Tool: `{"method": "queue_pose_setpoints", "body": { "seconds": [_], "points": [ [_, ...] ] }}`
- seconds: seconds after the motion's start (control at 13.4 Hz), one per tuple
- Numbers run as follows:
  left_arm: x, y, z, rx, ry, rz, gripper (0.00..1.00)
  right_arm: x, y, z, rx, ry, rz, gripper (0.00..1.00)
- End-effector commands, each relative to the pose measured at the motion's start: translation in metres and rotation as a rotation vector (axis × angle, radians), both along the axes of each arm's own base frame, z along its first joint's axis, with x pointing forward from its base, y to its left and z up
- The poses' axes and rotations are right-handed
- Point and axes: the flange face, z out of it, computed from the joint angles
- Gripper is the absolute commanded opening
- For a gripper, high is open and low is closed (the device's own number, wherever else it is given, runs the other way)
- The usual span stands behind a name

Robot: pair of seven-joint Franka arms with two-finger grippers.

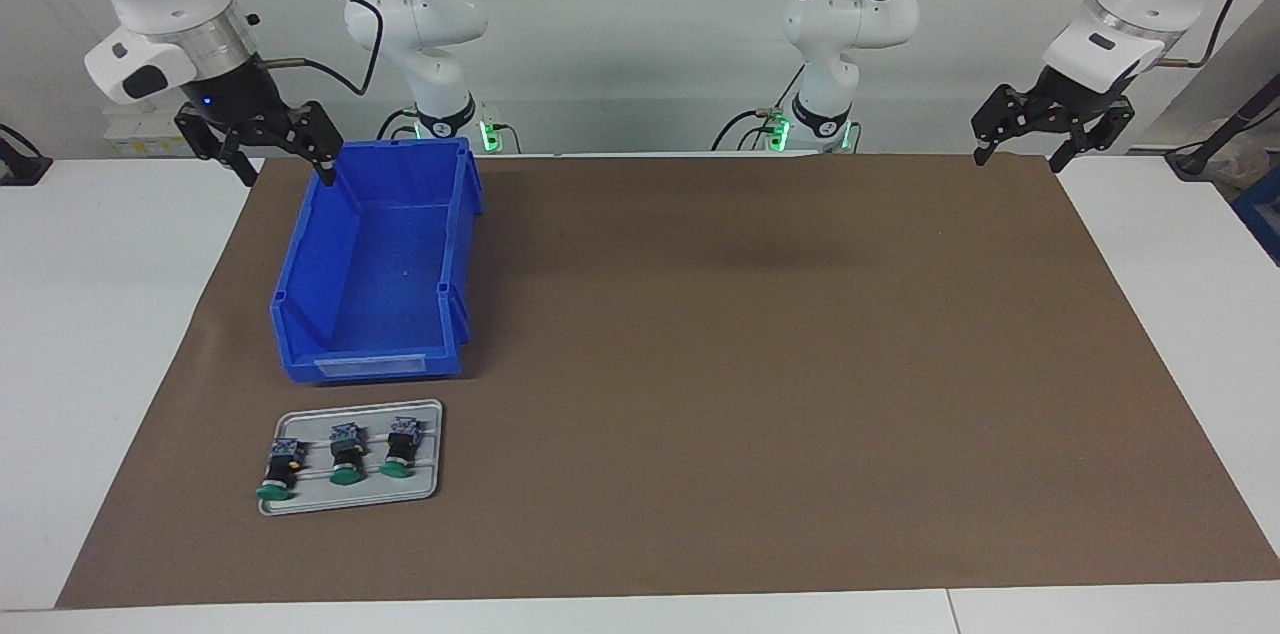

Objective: Place and press button with both arms
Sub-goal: 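Reach the right gripper to the metal tray of green-capped parts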

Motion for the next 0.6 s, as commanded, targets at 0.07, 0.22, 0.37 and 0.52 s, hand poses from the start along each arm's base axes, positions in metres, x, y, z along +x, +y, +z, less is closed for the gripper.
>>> {"method": "queue_pose_setpoints", "body": {
  "seconds": [0.07,0.22,0.37,0.52],
  "points": [
    [-0.008,0.004,0.000,0.010,0.005,-0.003,1.00,0.032,-0.007,-0.067,-0.012,-0.010,-0.029,0.91],
    [-0.008,0.004,0.000,0.010,0.005,-0.003,1.00,0.057,-0.009,-0.108,-0.036,-0.020,-0.025,0.88],
    [-0.008,0.004,0.000,0.010,0.005,-0.003,1.00,0.081,-0.008,-0.153,-0.054,-0.044,-0.023,0.84],
    [-0.008,0.004,0.000,0.010,0.005,-0.003,1.00,0.099,-0.010,-0.189,-0.072,-0.081,-0.018,0.82]
  ]
}}
